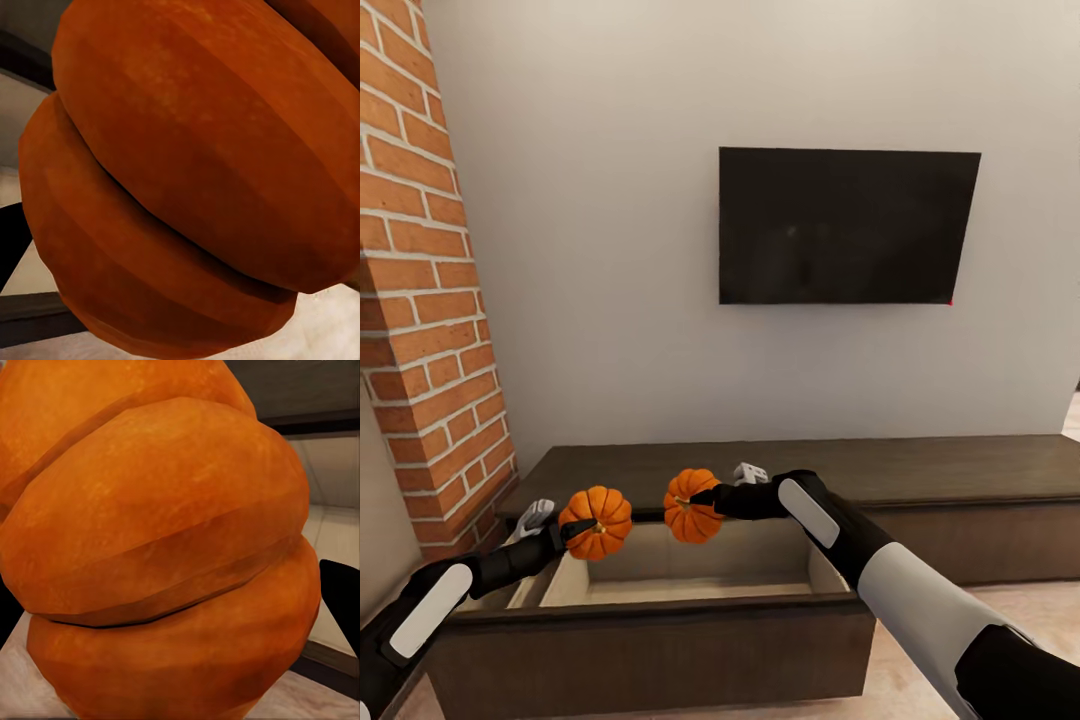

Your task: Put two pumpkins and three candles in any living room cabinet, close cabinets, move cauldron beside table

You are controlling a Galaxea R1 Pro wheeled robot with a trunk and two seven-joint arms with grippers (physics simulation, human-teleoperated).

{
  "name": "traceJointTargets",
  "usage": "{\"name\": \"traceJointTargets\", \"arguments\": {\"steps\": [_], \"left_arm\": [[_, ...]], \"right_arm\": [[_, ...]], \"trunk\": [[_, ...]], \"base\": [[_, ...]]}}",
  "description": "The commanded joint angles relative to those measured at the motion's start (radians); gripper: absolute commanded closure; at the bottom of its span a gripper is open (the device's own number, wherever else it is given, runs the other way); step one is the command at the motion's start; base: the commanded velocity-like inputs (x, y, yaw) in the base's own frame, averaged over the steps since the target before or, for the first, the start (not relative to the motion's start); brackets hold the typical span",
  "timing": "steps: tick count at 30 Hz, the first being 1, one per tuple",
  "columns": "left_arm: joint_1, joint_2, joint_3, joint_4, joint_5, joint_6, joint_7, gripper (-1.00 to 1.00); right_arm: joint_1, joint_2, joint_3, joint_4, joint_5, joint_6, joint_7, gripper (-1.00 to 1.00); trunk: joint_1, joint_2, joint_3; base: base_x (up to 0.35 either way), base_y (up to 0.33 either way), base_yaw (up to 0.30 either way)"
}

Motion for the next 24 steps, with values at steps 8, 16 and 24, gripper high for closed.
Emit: {"name": "traceJointTargets", "arguments": {"steps": [8,16,24], "left_arm": [[-0.001,0.001,0.001,-0.006,0.008,0.004,-0.002,1.0],[-0.001,0.001,0.0,-0.004,0.007,0.004,-0.001,1.0],[-0.001,0.001,0.002,-0.003,0.008,0.004,-0.001,1.0]], "right_arm": [[-0.001,-0.001,0.0,-0.001,0.007,-0.001,0.006,1.0],[-0.001,-0.001,0.001,-0.001,0.008,-0.001,0.008,1.0],[-0.001,-0.001,0.002,-0.001,0.007,-0.001,0.008,1.0]], "trunk": [[0.0,-0.001,-0.001],[0.0,-0.001,-0.001],[0.0,-0.001,-0.001]], "base": [[0.0,-0.123,0.026],[0.068,-0.004,0.001],[0.086,0.0,0.0]]}}
